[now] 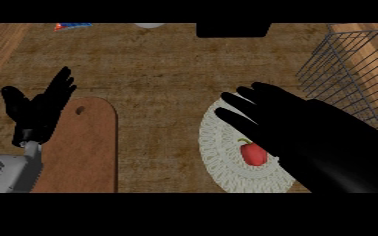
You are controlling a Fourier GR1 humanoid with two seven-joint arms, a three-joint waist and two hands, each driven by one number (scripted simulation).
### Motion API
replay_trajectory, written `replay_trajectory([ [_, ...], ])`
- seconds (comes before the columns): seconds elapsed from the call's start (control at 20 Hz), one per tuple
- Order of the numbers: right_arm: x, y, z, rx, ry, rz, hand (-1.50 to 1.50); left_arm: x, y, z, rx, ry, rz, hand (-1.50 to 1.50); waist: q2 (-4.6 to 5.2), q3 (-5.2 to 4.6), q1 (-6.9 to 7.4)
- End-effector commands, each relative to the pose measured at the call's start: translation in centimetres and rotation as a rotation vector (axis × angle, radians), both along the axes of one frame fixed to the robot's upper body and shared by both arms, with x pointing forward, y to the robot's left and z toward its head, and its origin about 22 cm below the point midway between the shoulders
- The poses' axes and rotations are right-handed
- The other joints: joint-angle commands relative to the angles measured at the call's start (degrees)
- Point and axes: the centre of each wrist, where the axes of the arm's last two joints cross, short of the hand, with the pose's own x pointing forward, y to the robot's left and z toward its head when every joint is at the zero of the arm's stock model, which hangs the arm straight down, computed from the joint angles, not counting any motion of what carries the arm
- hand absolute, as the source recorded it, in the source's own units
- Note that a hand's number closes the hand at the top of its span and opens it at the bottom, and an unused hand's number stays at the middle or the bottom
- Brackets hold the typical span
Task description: Pick the bell pepper from the placemat and place it in the basket
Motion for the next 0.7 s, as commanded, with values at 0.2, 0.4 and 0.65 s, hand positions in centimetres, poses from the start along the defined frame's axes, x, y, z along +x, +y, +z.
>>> replay_trajectory([
  [0.2, 1.3, -4.0, 4.0, 0.012, 0.17, 0.024, -1.5, 0.1, -0.5, 1.7, 0.016, -0.006, -0.005, 0.0, 0.29, 0.17, 0.6],
  [0.4, -0.3, -7.4, 2.3, 0.076, 0.202, 0.008, -1.5, 0.5, -0.7, 1.1, 0.003, -0.001, -0.009, 0.0, 0.47, 0.26, 0.25],
  [0.65, -1.1, -9.5, 0.1, 0.189, 0.196, 0.04, -1.5, 0.0, 0.1, 0.1, 0.001, -0.013, -0.012, 0.0, 0.57, 0.32, 0.4],
])
